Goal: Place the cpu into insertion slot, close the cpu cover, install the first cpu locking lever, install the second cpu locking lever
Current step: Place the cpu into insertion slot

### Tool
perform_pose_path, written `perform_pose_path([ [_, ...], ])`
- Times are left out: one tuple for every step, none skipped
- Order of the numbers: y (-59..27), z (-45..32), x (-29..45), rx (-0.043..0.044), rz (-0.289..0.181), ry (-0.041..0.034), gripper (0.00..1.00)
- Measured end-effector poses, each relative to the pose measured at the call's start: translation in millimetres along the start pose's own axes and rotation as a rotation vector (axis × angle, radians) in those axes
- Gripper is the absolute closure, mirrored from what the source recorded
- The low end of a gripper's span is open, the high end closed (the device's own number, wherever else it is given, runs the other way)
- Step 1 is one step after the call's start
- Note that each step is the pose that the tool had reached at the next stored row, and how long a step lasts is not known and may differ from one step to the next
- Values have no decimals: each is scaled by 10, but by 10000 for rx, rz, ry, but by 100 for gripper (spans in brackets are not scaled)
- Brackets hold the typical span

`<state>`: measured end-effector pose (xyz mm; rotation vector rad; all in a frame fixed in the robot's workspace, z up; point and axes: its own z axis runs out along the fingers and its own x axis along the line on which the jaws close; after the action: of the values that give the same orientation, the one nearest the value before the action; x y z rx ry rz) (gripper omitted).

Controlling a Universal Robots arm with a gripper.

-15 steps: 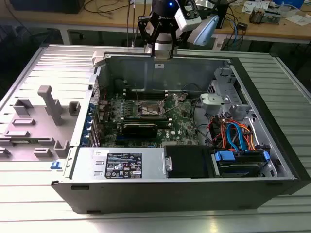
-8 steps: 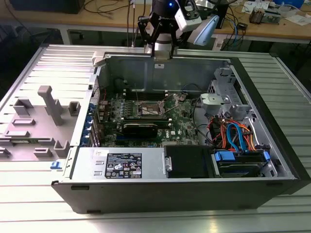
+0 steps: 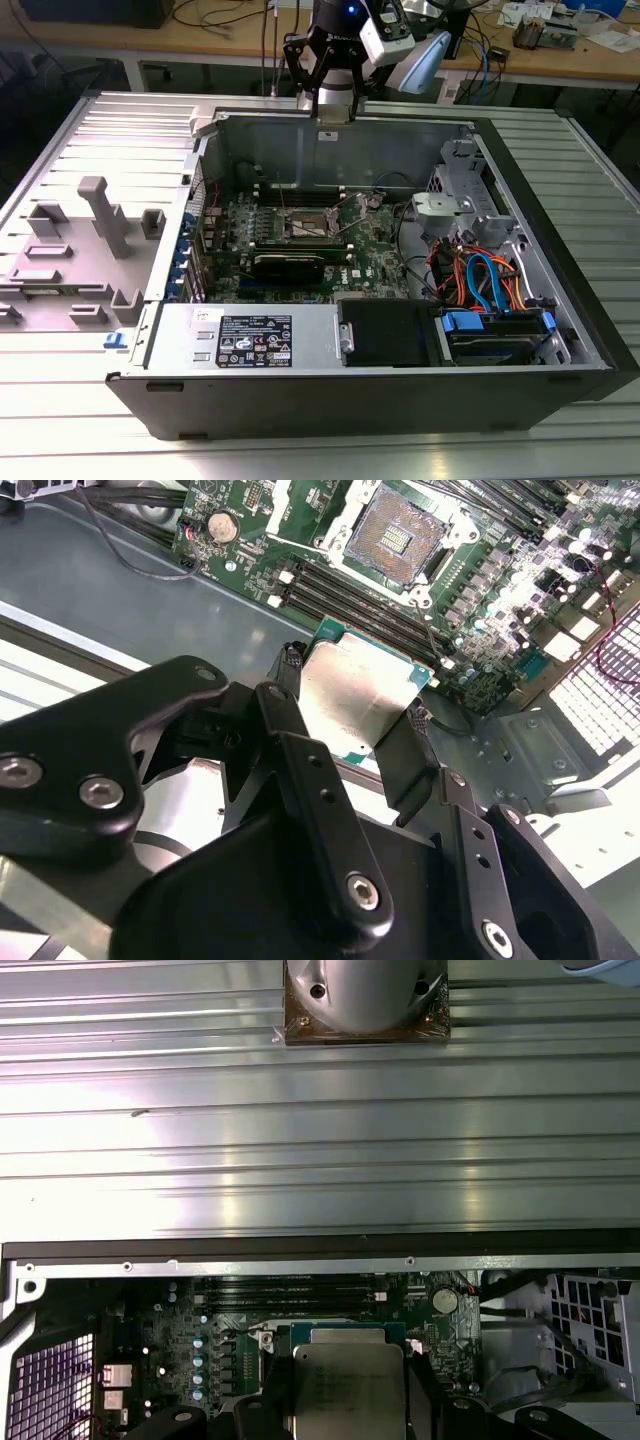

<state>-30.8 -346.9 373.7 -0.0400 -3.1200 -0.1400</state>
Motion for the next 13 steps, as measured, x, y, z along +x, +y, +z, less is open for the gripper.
perform_pose_path([
  [0, 0, 0, 0, 0, 0, 46],
  [0, 0, 0, 0, 0, 0, 46],
  [-1, 0, 0, 0, 0, 0, 46],
  [-1, 0, 0, -1, 1, 0, 46],
  [-1, 0, 0, 0, 5, 0, 46],
  [-1, 0, 0, -1, 14, -1, 46],
  [-2, 0, 0, -1, 31, -3, 46],
  [-3, 1, 0, -3, 70, -6, 46],
  [-4, 2, 0, -4, 132, -12, 46],
  [-5, 4, 0, -4, 265, -23, 46],
  [-7, 5, -1, -5, 387, -33, 46],
  [-7, 7, -1, -7, 438, -39, 46],
  [-7, 8, -1, -8, 474, -42, 46],
])
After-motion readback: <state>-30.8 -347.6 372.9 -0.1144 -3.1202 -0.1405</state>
